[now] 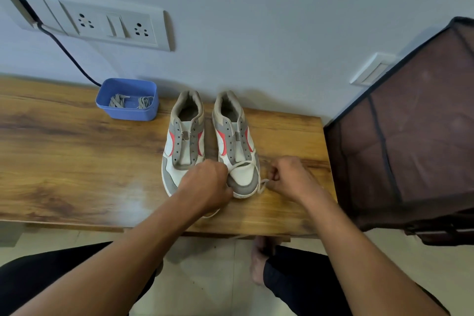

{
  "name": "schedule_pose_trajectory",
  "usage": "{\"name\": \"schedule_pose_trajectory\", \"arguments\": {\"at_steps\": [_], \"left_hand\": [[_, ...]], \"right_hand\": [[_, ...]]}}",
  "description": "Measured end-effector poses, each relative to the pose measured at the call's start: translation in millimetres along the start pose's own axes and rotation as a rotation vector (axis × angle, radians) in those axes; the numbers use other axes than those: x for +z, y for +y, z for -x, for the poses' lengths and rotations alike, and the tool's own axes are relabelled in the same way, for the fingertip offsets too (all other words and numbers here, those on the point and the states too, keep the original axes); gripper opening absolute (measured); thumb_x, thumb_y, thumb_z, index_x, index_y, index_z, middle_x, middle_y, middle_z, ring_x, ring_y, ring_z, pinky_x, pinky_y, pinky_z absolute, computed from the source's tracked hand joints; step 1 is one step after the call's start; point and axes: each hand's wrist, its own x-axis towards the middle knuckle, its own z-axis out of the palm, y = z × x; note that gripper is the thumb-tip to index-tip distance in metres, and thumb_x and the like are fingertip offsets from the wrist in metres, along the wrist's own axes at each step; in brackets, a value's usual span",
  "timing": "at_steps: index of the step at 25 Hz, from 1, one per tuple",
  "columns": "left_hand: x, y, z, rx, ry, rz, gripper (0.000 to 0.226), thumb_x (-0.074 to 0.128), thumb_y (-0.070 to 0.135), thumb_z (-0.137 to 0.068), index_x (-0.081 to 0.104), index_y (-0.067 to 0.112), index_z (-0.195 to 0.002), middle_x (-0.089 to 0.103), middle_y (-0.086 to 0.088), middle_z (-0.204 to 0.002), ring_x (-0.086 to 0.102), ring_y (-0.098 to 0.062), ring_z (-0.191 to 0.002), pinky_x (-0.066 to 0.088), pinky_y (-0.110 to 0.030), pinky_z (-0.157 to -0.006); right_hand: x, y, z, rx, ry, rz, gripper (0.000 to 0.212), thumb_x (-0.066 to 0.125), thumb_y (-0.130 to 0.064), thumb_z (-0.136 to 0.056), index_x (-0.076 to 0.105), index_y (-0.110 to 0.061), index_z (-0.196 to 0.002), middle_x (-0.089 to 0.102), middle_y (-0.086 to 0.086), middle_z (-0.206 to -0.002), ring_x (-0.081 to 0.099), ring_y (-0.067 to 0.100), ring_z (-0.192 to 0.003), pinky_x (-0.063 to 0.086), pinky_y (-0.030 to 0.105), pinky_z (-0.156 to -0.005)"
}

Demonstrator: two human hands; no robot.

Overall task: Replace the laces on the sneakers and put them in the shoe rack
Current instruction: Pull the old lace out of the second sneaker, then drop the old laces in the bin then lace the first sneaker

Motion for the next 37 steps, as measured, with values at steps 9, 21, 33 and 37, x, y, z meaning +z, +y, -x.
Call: {"name": "schedule_pose_trajectory", "arguments": {"at_steps": [9,21,33,37], "left_hand": [[-23,-12,0,0.138,0.075,0.355,0.011,0.068,0.021,-0.092,0.072,0.018,-0.083,0.069,0.004,-0.073,0.068,-0.014,-0.068,0.061,-0.034,-0.065],[-29,-18,-7,0.205,-0.019,1.07,0.031,0.073,0.028,-0.087,0.068,0.018,-0.116,0.073,-0.005,-0.106,0.069,-0.023,-0.1,0.058,-0.043,-0.089],[-86,-37,52,0.054,0.162,0.87,0.021,0.064,0.014,-0.1,0.072,0.0,-0.087,0.076,-0.011,-0.073,0.074,-0.024,-0.065,0.058,-0.029,-0.06],[-106,-74,86,-0.083,0.269,0.75,0.02,0.071,0.029,-0.095,0.077,0.013,-0.085,0.077,0.001,-0.074,0.073,-0.016,-0.071,0.059,-0.037,-0.069]], "right_hand": [[-58,-27,35,-0.064,-0.284,-0.932,0.022,0.076,0.003,-0.09,0.068,0.001,-0.111,0.078,0.022,-0.095,0.076,0.027,-0.078,0.066,0.034,-0.073],[-65,-59,-2,-0.198,-0.152,-1.148,0.031,0.08,-0.009,-0.08,0.075,0.004,-0.107,0.077,0.024,-0.107,0.077,0.03,-0.091,0.066,0.033,-0.079],[-76,-117,23,-0.219,0.28,-0.805,0.013,0.087,-0.005,-0.082,0.08,-0.012,-0.09,0.078,0.008,-0.077,0.076,0.019,-0.065,0.062,0.031,-0.061],[-69,-173,36,-0.292,0.162,-0.479,0.016,0.084,-0.006,-0.082,0.076,-0.019,-0.082,0.077,0.003,-0.073,0.076,0.019,-0.064,0.062,0.035,-0.061]]}}
